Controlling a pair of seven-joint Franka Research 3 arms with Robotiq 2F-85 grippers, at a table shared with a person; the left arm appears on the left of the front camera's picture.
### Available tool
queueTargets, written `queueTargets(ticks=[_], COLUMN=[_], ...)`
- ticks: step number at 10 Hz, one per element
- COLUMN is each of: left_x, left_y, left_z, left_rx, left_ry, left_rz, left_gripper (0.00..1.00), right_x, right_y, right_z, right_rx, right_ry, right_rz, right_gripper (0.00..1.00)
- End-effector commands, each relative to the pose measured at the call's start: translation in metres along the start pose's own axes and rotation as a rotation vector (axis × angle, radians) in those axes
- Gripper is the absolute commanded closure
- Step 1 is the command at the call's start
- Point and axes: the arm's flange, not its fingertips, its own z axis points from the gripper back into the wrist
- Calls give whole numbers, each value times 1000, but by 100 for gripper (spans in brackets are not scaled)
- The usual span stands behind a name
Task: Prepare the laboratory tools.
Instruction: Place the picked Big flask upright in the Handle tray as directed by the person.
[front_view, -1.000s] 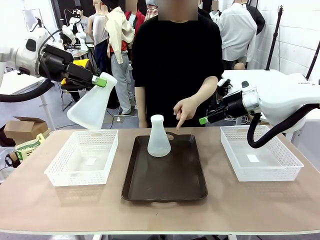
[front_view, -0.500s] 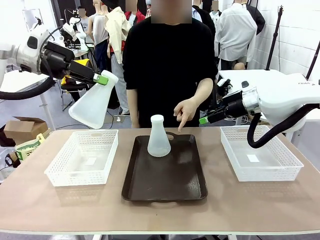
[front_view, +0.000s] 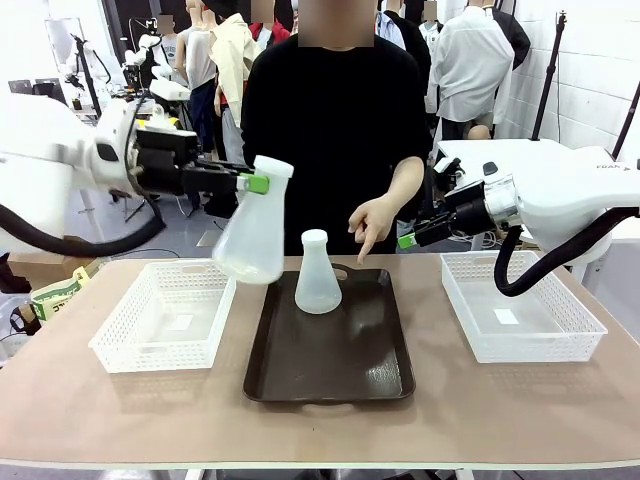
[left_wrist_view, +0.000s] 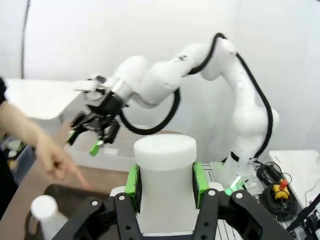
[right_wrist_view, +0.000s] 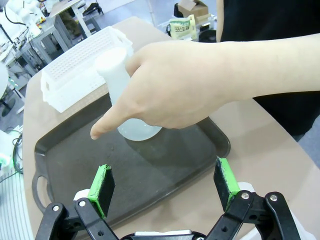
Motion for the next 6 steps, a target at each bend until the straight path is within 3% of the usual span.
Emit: queueTargets(ticks=[1, 3, 6], left_x=[-24, -51, -44], left_y=[-2, 6, -1], left_z=[-14, -32, -27], left_rx=[-46, -36, -59], left_ry=[-41, -39, -7], left_rz=[-1, -25, -2], left_gripper=[100, 100, 100], right_x=[3, 3, 3], right_y=[-1, -1, -1], right_z=[1, 1, 1], right_rx=[-5, -5, -5], right_ry=[19, 19, 19], right_rz=[-5, -5, -5], right_gripper=[0, 0, 0])
